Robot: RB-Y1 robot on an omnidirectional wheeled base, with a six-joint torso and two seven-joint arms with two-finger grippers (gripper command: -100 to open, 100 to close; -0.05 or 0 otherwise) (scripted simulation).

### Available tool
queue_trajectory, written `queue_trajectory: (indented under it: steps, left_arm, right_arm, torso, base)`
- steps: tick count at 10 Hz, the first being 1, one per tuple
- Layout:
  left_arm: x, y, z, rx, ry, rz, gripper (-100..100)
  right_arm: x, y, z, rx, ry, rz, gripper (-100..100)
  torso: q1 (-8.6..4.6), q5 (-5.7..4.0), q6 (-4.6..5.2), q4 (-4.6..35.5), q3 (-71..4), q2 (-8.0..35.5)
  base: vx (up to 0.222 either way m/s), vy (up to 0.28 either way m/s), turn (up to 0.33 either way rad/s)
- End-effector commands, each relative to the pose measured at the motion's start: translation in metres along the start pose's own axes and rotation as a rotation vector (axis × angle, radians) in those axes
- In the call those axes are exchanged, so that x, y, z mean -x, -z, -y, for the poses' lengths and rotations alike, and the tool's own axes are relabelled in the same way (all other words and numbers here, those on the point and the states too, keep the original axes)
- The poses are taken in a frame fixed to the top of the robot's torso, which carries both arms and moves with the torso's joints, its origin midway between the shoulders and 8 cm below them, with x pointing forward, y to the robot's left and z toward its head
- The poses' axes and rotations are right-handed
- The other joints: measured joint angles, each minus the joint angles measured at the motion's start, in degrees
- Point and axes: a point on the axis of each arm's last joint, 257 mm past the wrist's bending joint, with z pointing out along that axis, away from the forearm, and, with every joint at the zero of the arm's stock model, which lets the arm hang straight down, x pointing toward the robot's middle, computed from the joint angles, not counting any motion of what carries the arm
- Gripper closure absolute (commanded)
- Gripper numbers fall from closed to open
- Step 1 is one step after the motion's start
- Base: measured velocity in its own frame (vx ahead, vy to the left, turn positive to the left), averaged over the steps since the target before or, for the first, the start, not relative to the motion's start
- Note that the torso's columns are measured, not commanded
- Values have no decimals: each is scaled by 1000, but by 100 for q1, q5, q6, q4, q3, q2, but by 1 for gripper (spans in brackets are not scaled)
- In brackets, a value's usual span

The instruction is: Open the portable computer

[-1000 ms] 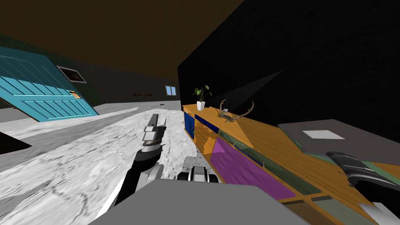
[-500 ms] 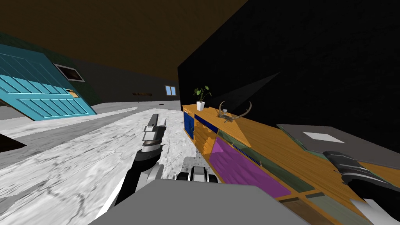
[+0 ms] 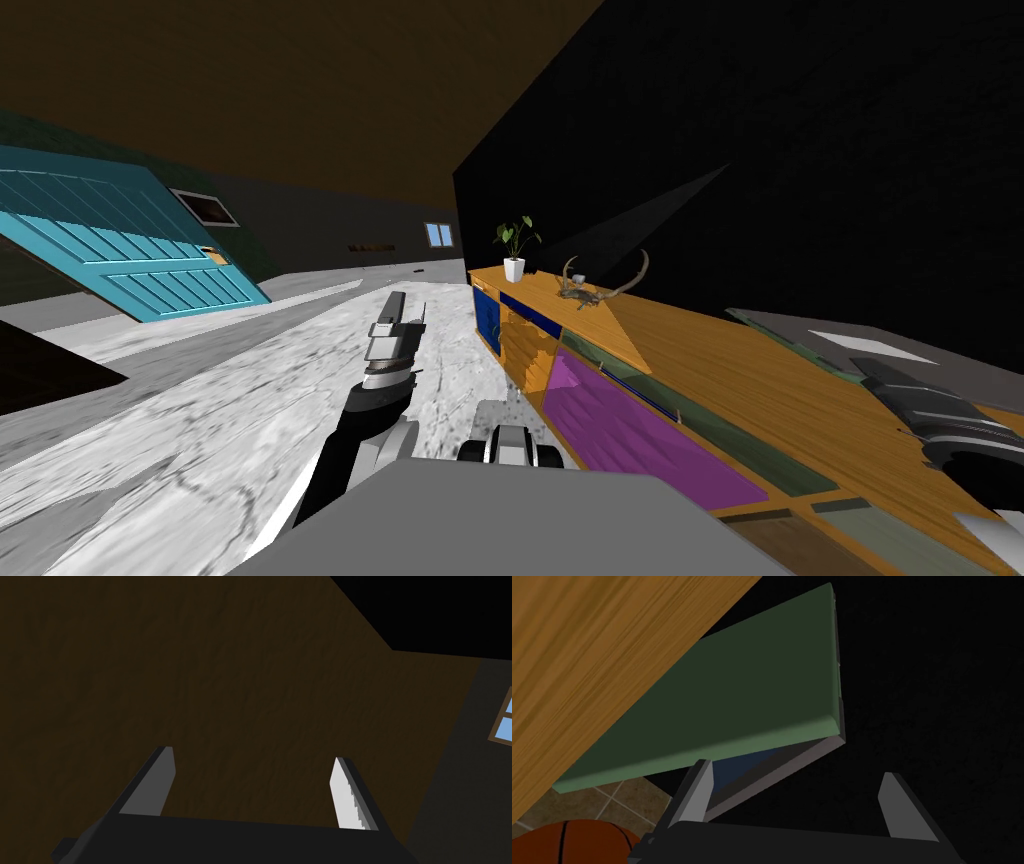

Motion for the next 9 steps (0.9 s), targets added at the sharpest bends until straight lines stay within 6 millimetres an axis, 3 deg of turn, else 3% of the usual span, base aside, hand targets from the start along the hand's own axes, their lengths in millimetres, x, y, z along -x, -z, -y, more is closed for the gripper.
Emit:
queue_trajectory:
  steps: [1, 4, 5, 6, 9]
  left_arm:
    - [0, 0, 0, 0, 0, 0, 0]
    - [0, 0, 0, 0, 0, 0, 0]
    - [0, 0, 0, 0, 0, 0, 0]
    - [0, 0, 0, 0, 0, 0, 0]
    - [0, 0, 0, 0, 0, 0, 0]
  right_arm:
    - [23, -4, -14, 1, 9, 12, -100]
    - [42, -8, -35, 8, 20, 19, -100]
    - [37, -8, -29, 7, 19, 18, -100]
    - [38, -8, -30, 7, 18, 18, 0]
    - [38, -8, -30, 7, 18, 18, 0]
  torso:
    - [23, 10, 3, 3, 3, 8]
    - [28, 13, 3, 4, 4, 11]
    - [22, 11, 3, 4, 4, 10]
    - [10, 6, 3, 2, 2, 5]
    - [18, 10, 3, 2, 1, 6]
  base:
    - [-9, 25, 14]
    - [-14, 40, 15]
    - [-9, 18, 2]
    - [-2, 5, -1]
    - [0, 0, 0]
